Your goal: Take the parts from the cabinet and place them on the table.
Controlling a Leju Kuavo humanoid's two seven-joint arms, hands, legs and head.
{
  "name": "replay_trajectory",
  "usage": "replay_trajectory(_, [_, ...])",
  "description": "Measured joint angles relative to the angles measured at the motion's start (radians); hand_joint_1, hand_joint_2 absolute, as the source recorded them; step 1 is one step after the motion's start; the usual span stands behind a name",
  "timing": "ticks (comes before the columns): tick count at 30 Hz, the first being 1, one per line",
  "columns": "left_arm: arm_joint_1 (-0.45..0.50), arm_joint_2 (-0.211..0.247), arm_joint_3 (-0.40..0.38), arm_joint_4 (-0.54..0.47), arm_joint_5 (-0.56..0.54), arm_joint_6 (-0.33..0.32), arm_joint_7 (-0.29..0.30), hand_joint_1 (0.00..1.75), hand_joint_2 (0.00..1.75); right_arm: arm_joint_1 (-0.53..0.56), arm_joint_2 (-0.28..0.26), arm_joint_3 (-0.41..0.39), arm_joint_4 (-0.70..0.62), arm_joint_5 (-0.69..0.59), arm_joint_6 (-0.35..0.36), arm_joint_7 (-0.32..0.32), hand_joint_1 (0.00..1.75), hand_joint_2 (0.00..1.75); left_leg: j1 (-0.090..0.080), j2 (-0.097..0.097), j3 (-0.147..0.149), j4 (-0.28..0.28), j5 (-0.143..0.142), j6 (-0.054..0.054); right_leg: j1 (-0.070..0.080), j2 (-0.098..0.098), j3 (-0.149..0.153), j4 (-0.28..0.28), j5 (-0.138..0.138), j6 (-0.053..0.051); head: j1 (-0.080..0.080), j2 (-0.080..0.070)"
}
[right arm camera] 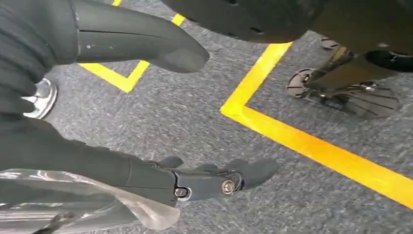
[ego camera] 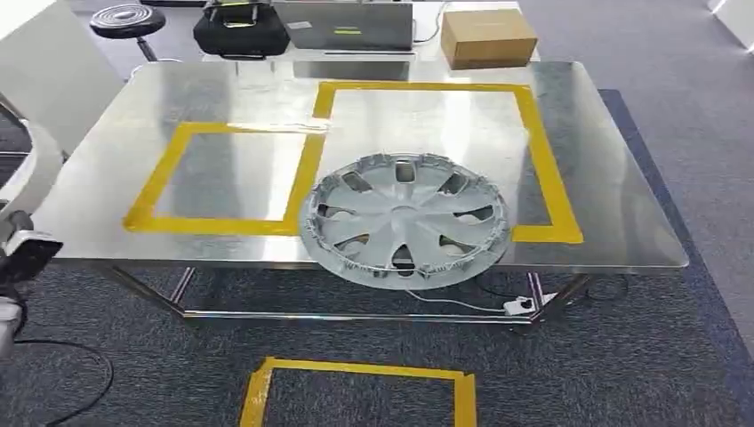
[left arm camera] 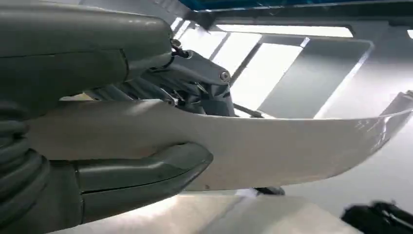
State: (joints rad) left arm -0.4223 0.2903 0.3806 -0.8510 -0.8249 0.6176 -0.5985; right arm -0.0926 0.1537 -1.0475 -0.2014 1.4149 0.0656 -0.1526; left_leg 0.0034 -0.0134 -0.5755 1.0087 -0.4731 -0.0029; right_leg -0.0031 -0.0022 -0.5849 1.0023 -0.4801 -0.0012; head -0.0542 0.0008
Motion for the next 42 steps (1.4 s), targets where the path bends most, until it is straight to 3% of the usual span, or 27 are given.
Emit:
replay_trajectory(2, [-0.034, -0.013, -0.045, 0.021, -0.047, 0.003, 0.029, 1.75, 1.75, -0.005, 0.001, 0.003, 0.0, 0.003, 0.005, -0.001, 0.0, 1.75, 0.002, 0.006, -0.019, 0.046, -0.038, -0.009, -0.006, -0.001, 0.006, -0.007, 0.006, -0.009, -0.006, 0.0])
replay_trajectory(4, [-0.068, -0.033, -0.092, 0.045, -0.068, 0.008, 0.055, 1.75, 1.75, -0.006, 0.001, 0.007, 0.0, 0.004, 0.005, -0.001, 0.0, 1.75, 0.009, 0.006, -0.095, 0.218, -0.118, -0.019, -0.006, -0.001, 0.005, -0.007, 0.006, -0.012, -0.007, 0.0])
replay_trajectory(5, [-0.072, -0.039, -0.106, 0.054, -0.072, 0.008, 0.061, 1.75, 1.75, -0.007, 0.001, 0.007, 0.0, 0.004, 0.005, -0.001, 0.0, 1.75, 0.01, 0.006, -0.128, 0.287, -0.14, -0.022, -0.006, 0.001, 0.005, -0.007, 0.005, -0.013, -0.008, 0.0])
replay_trajectory(6, [-0.074, -0.043, -0.117, 0.062, -0.075, 0.008, 0.061, 1.75, 1.75, -0.006, 0.001, 0.008, 0.0, 0.004, 0.005, -0.001, 0.0, 1.75, 0.012, 0.006, -0.143, 0.316, -0.138, -0.023, -0.006, 0.004, 0.007, -0.006, 0.005, -0.013, -0.008, 0.0])
replay_trajectory(7, [-0.076, -0.047, -0.126, 0.067, -0.074, 0.008, 0.061, 1.75, 1.75, -0.005, 0.001, 0.009, 0.0, 0.005, 0.006, -0.001, 0.0, 1.75, 0.014, 0.007, -0.136, 0.298, -0.116, -0.024, -0.006, 0.007, 0.008, -0.006, 0.004, -0.012, -0.008, 0.0])
replay_trajectory(8, [-0.079, -0.049, -0.134, 0.071, -0.071, 0.008, 0.061, 1.75, 1.75, -0.004, 0.001, 0.011, 0.0, 0.005, 0.006, -0.001, 0.0, 1.75, 0.016, 0.007, -0.111, 0.238, -0.072, -0.023, -0.006, 0.009, 0.01, -0.005, 0.003, -0.01, -0.008, 0.0])
replay_trajectory(10, [-0.091, -0.049, -0.147, 0.076, -0.065, 0.008, 0.061, 1.75, 1.75, -0.004, 0.001, 0.015, 0.0, 0.006, 0.007, -0.001, 0.0, 1.75, 0.016, 0.008, -0.027, 0.049, 0.025, -0.019, -0.007, 0.011, 0.015, -0.001, -0.002, -0.002, -0.008, 0.0])
replay_trajectory(11, [-0.097, -0.05, -0.152, 0.079, -0.064, 0.008, 0.06, 1.75, 1.75, -0.004, 0.001, 0.016, 0.0, 0.006, 0.007, -0.001, 0.0, 1.75, 0.011, 0.01, -0.012, 0.026, 0.006, -0.016, -0.002, 0.011, 0.011, 0.0, -0.004, 0.003, -0.006, 0.0])
replay_trajectory(15, [-0.108, -0.058, -0.181, 0.091, -0.089, -0.003, 0.059, 1.75, 1.75, -0.002, 0.001, 0.016, 0.0, 0.006, 0.007, -0.002, 0.0, 1.75, 0.006, 0.006, -0.016, 0.008, 0.008, 0.008, -0.003, 0.01, 0.004, -0.002, -0.001, 0.026, -0.007, 0.0])
replay_trajectory(17, [-0.132, -0.078, -0.207, 0.097, -0.096, -0.028, 0.072, 1.75, 1.75, -0.003, 0.0, 0.018, 0.0, 0.006, 0.008, -0.002, 0.0, 1.75, 0.012, 0.007, -0.012, 0.0, 0.013, 0.022, -0.006, 0.01, -0.019, 0.034, -0.032, 0.036, -0.005, 0.0])
replay_trajectory(20, [-0.17, -0.117, -0.261, 0.119, -0.139, -0.051, 0.117, 1.75, 1.75, -0.005, 0.0, 0.023, 0.0, 0.006, 0.009, -0.001, 0.0, 1.75, 0.008, 0.006, -0.014, 0.001, 0.014, 0.033, -0.006, 0.01, -0.135, 0.273, -0.136, 0.04, -0.002, 0.0])
replay_trajectory(21, [-0.177, -0.126, -0.286, 0.129, -0.16, -0.052, 0.135, 1.75, 1.75, -0.004, 0.0, 0.024, 0.0, 0.008, 0.012, -0.001, 0.0, 1.75, 0.006, 0.006, -0.013, 0.001, 0.013, 0.034, -0.006, 0.01, -0.165, 0.325, -0.142, 0.041, -0.003, 0.0])
replay_trajectory(22, [-0.182, -0.134, -0.308, 0.136, -0.185, -0.052, 0.149, 1.75, 1.75, -0.003, 0.0, 0.024, 0.0, 0.008, 0.012, 0.0, 0.0, 1.75, 0.005, 0.006, -0.013, 0.002, 0.013, 0.034, -0.006, 0.01, -0.167, 0.32, -0.125, 0.041, -0.003, 0.0])
replay_trajectory(23, [-0.191, -0.142, -0.335, 0.146, -0.221, -0.052, 0.169, 1.75, 1.75, -0.002, 0.0, 0.024, 0.0, 0.008, 0.012, 0.0, 0.0, 1.75, 0.004, 0.006, -0.012, 0.002, 0.013, 0.033, -0.006, 0.01, -0.146, 0.267, -0.085, 0.039, -0.002, 0.0])
replay_trajectory(25, [-0.207, -0.153, -0.391, 0.167, -0.276, -0.054, 0.211, 1.75, 1.75, -0.003, -0.003, 0.024, 0.0, 0.008, 0.011, 0.0, 0.0, 1.75, 0.004, 0.006, -0.01, 0.004, 0.011, 0.03, -0.006, 0.01, -0.06, 0.086, 0.007, 0.03, -0.002, 0.0])
replay_trajectory(26, [-0.215, -0.157, -0.411, 0.177, -0.291, -0.055, 0.227, 1.75, 1.75, -0.004, -0.003, 0.024, 0.0, 0.007, 0.011, 0.0, 0.0, 1.75, 0.003, 0.006, -0.012, 0.006, 0.008, 0.027, -0.005, 0.01, -0.033, 0.021, 0.015, 0.026, -0.002, 0.0])
replay_trajectory(27, [-0.223, -0.157, -0.43, 0.191, -0.307, -0.053, 0.242, 1.75, 1.75, -0.005, -0.003, 0.024, 0.0, 0.006, 0.009, 0.0, 0.0, 1.75, -0.005, 0.006, -0.018, 0.012, 0.005, 0.021, -0.004, 0.011, -0.012, 0.002, 0.008, 0.026, -0.002, 0.0])
replay_trajectory(30, [-0.23, -0.158, -0.479, 0.235, -0.328, -0.053, 0.251, 1.75, 1.75, -0.001, -0.003, 0.024, 0.0, 0.005, 0.008, 0.005, 0.0, 1.75, -0.003, 0.007, -0.016, 0.005, 0.011, 0.009, -0.003, 0.012, -0.017, 0.009, 0.011, 0.018, -0.002, 0.0])
replay_trajectory(31, [-0.231, -0.157, -0.487, 0.243, -0.328, -0.055, 0.249, 1.75, 1.75, -0.001, -0.003, 0.024, 0.0, 0.005, 0.008, 0.006, 0.0, 1.75, -0.003, 0.007, -0.019, 0.008, 0.004, 0.004, -0.011, 0.01, -0.013, 0.001, 0.016, 0.01, -0.003, 0.0])
replay_trajectory(33, [-0.239, -0.155, -0.5, 0.264, -0.328, -0.06, 0.241, 1.75, 1.75, -0.002, -0.003, 0.024, 0.0, 0.003, 0.007, 0.009, 0.0, 1.75, 0.0, 0.008, -0.048, 0.078, -0.043, -0.009, -0.012, 0.009, -0.012, 0.0, 0.016, 0.001, -0.007, 0.0])
replay_trajectory(34, [-0.242, -0.154, -0.506, 0.276, -0.327, -0.063, 0.236, 1.75, 1.75, -0.001, -0.003, 0.024, 0.0, 0.003, 0.007, 0.01, 0.0, 1.75, 0.003, 0.008, -0.086, 0.163, -0.083, -0.014, -0.011, 0.008, -0.012, 0.0, 0.015, -0.001, -0.005, 0.0])
replay_trajectory(35, [-0.241, -0.154, -0.511, 0.288, -0.327, -0.065, 0.233, 0.0, 1.75, -0.001, -0.003, 0.024, 0.0, 0.003, 0.005, 0.01, 0.0, 0.0, 0.004, 0.008, -0.124, 0.244, -0.115, -0.018, -0.011, 0.007, -0.012, 0.0, 0.014, -0.002, -0.005, 0.0])
replay_trajectory(36, [-0.237, -0.153, -0.515, 0.297, -0.327, -0.069, 0.231, 0.0, 1.75, -0.001, -0.003, 0.024, 0.0, 0.003, 0.005, 0.01, 0.0, 0.0, 0.005, 0.008, -0.155, 0.309, -0.134, -0.02, -0.011, 0.007, -0.012, 0.001, 0.014, -0.002, -0.006, 0.0])
replay_trajectory(37, [-0.234, -0.153, -0.519, 0.304, -0.327, -0.07, 0.231, 0.0, 1.75, -0.001, -0.004, 0.024, 0.0, 0.003, 0.005, 0.01, 0.0, 0.0, 0.006, 0.008, -0.162, 0.318, -0.125, -0.021, -0.011, 0.008, -0.012, 0.002, 0.013, -0.002, -0.005, 0.0])
replay_trajectory(38, [-0.233, -0.153, -0.524, 0.307, -0.325, -0.069, 0.231, 0.0, 1.75, -0.001, -0.003, 0.024, 0.0, 0.002, 0.005, 0.01, 0.0, 0.0, 0.007, 0.008, -0.147, 0.281, -0.091, -0.02, -0.011, 0.008, -0.011, 0.002, 0.012, -0.002, -0.006, 0.0])
replay_trajectory(41, [-0.238, -0.149, -0.529, 0.312, -0.322, -0.067, 0.231, 0.0, 1.75, 0.0, -0.003, 0.024, 0.0, 0.002, 0.006, 0.009, 0.0, 0.0, 0.006, 0.01, -0.035, 0.04, 0.028, -0.008, -0.011, 0.008, -0.006, 0.004, 0.009, 0.003, -0.005, 0.0])
replay_trajectory(42, [-0.242, -0.149, -0.531, 0.315, -0.32, -0.067, 0.231, 0.0, 1.75, -0.001, -0.003, 0.024, 0.0, 0.001, 0.006, 0.009, 0.0, 0.0, 0.0, 0.011, -0.02, 0.013, 0.011, -0.004, -0.004, 0.009, -0.01, 0.007, 0.007, 0.009, -0.005, 0.0])
